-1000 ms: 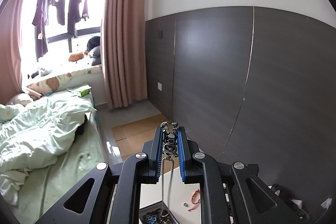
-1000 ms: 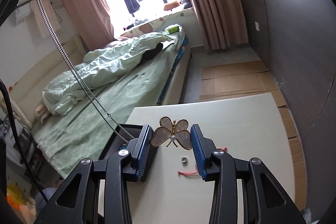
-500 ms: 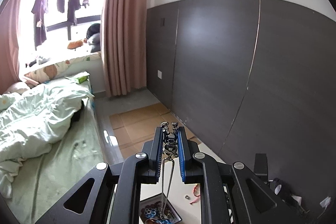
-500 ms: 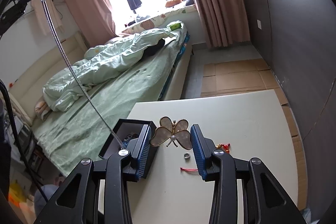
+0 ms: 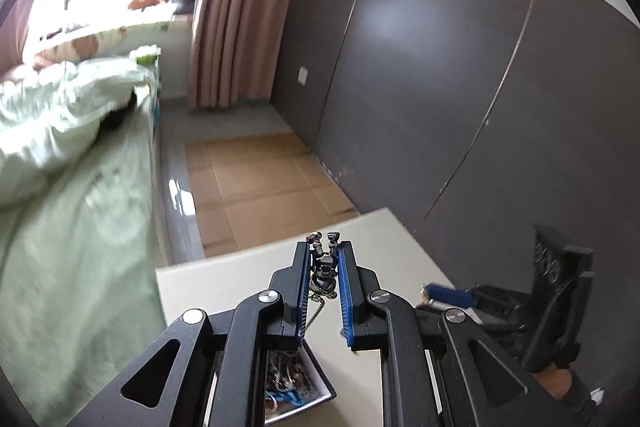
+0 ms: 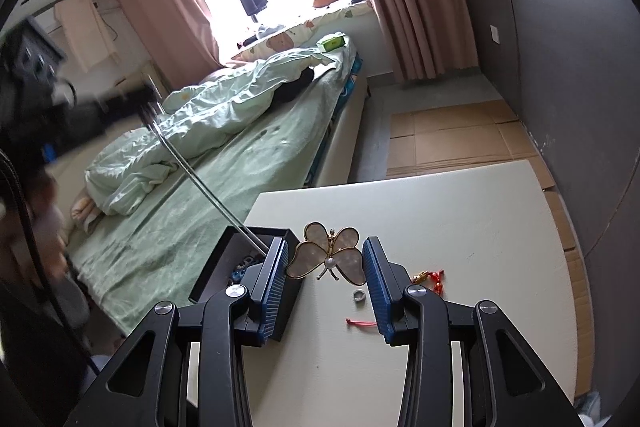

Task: Organize jewelry
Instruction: 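Drop the butterfly charm into the box and open the right tool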

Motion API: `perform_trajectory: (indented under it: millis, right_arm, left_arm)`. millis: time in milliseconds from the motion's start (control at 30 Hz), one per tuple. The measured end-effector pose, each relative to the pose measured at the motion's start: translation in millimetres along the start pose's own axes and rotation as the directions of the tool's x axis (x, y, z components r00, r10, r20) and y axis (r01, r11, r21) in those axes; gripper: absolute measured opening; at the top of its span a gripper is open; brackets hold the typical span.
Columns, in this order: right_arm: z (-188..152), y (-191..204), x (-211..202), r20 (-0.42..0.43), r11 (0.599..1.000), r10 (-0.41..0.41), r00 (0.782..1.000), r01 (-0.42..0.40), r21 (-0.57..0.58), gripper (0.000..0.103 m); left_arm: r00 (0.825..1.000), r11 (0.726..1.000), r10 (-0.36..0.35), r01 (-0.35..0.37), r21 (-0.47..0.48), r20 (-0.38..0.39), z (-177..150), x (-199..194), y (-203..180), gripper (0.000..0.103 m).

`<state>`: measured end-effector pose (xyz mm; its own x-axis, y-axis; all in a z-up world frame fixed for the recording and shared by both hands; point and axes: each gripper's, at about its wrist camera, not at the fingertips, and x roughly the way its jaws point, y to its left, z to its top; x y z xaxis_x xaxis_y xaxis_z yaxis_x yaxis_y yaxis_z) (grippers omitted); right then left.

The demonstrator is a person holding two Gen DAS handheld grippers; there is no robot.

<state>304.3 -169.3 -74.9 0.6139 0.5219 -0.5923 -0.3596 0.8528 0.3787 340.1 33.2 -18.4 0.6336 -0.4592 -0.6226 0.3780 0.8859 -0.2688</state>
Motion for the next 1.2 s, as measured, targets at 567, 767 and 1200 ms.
perform_trajectory:
  millis: [567, 767, 1200]
  right_arm:
    - [1.9, 19.3, 36.9, -0.08, 0.999, 0.031, 0.996, -0.033, -0.024, 0.04]
    - [4.4, 42.1, 61.2, -0.131, 0.994, 0.063, 0.989, -0.074, -0.08, 0.04]
    - [7.6, 69.2, 106.7, -0.234, 0.991, 0.054, 0.971, -0.08, -0.104, 0.064]
  left_arm:
    - [0.995, 0.981, -0.041, 0.022, -0.195, -0.092, -38.7, 37.4, 57.0, 0.055]
    - [0.999, 0.972, -0.007, -0.003, -0.235, -0.041, -39.8, 13.9, 77.3, 0.058]
    - [0.998, 0.955, 0.045, -0.058, -0.293, -0.05, -47.7, 7.6, 105.7, 0.067]
